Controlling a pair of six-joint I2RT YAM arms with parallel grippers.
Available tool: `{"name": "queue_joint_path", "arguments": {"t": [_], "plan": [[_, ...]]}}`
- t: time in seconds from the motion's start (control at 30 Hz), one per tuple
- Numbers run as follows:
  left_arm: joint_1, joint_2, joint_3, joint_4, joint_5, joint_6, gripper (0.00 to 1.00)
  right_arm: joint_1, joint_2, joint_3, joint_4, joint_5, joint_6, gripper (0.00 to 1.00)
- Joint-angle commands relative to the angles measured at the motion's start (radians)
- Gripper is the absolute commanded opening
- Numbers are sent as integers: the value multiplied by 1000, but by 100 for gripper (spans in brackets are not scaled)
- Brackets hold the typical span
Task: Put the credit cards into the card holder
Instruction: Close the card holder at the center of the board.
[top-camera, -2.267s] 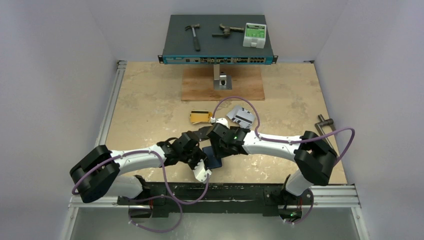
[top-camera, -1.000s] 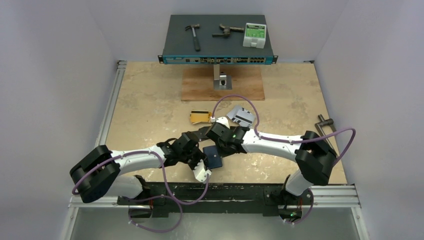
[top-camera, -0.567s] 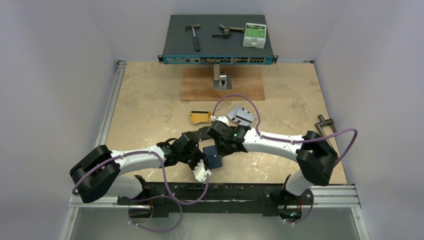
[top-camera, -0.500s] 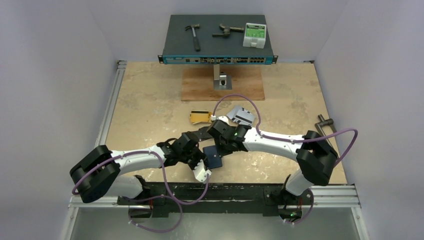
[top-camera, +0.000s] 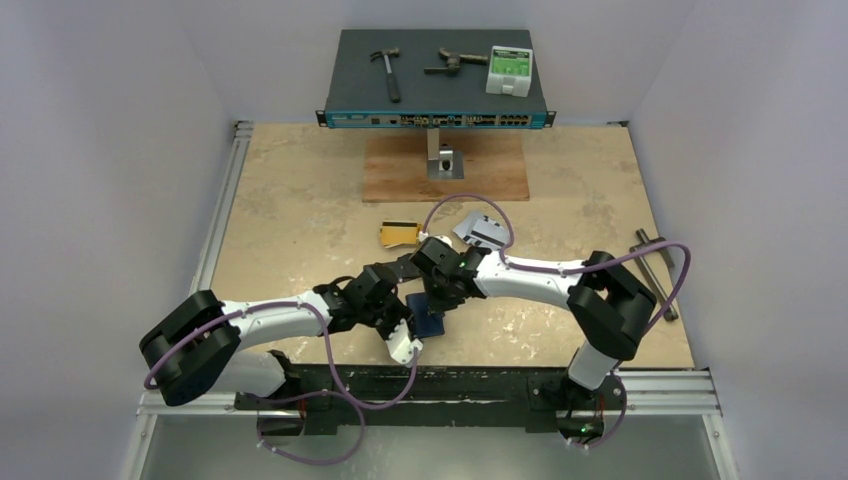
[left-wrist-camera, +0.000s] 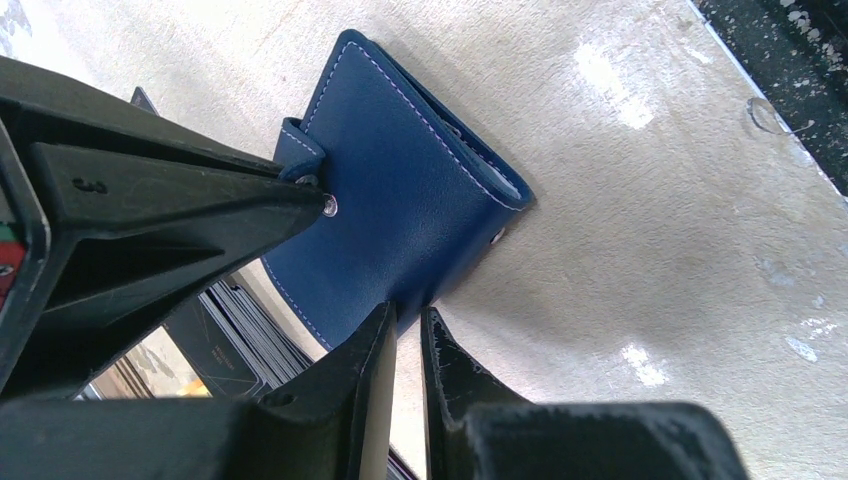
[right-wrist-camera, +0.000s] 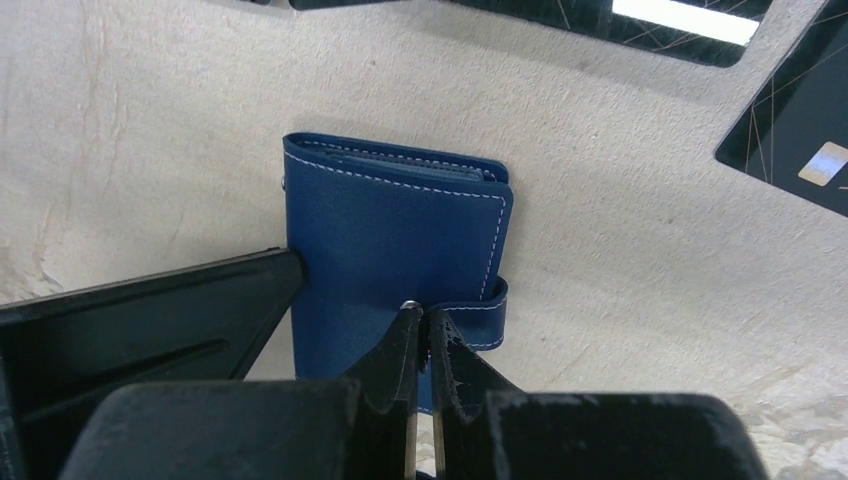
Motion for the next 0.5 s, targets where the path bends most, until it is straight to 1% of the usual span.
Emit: {"name": "queue_joint_path", "arguments": {"t": [0.0,0.4,0.47], "plan": [[-5,-5,-11,-3,36,-15,14,-12,10,5,67,-16,49,0],[-6,-6,-16,-3,44,-20,13,-12,52,17,43,42,47,0],[-5,-7,-15,-4,46,-20,13,-12,54,21,35,49,47,7]]}}
